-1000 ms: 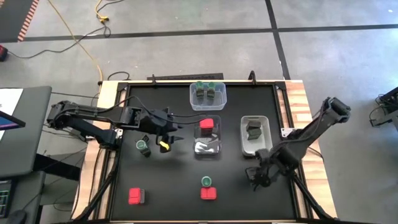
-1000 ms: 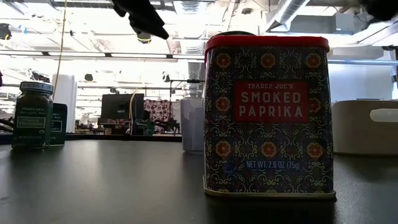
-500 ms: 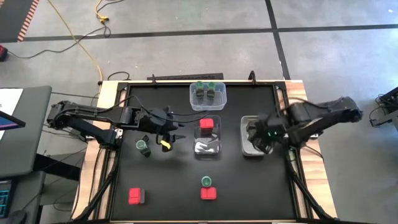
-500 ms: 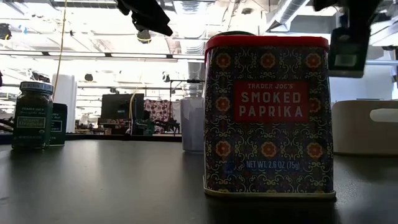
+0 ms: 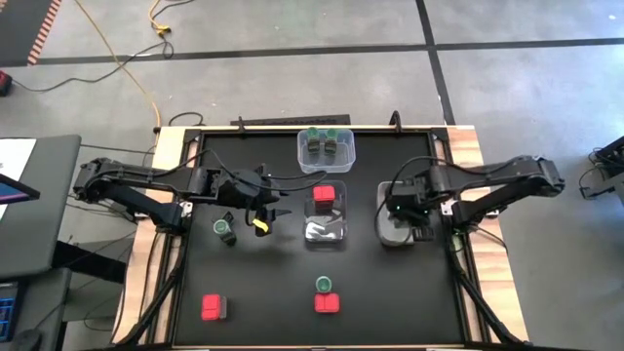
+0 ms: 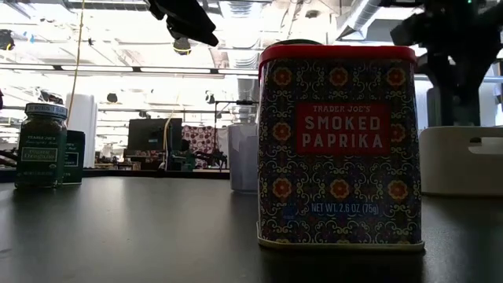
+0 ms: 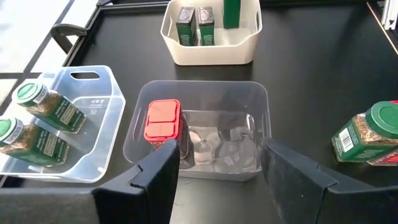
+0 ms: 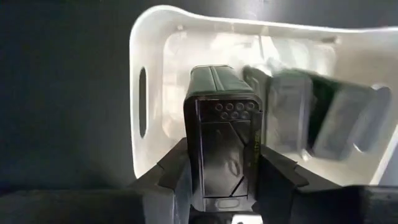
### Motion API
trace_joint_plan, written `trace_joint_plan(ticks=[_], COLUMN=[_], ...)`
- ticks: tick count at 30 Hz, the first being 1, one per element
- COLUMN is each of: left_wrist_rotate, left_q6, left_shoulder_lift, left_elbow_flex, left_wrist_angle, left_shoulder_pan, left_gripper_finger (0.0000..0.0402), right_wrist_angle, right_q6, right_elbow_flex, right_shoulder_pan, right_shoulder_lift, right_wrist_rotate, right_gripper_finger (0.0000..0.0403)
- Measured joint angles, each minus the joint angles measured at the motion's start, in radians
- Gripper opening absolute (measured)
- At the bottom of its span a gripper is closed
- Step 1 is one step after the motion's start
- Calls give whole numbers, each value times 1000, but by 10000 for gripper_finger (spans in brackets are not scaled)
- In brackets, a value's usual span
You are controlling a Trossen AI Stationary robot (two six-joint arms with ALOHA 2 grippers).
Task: Sort spices by type
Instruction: Put the black seasoning can into the gray bin
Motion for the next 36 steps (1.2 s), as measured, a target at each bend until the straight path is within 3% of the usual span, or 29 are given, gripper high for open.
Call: trace_joint_plan(ticks=[14, 36], left_wrist_rotate=[0, -27], left_q6=[-2, -3], left_shoulder_lift=[0, 0], left_elbow_flex=[0, 0], left_wrist_angle=[0, -1], left_shoulder_pan=[0, 0], left_gripper_finger=[214, 214], right_wrist_angle=[204, 272], right_q6=[-38, 8], right_elbow_flex=[-206, -248], right_shoulder_pan=[-1, -24], right_shoulder_lift=[-31, -27], right_wrist_rotate=[-23, 16], right_gripper_finger=[156, 157])
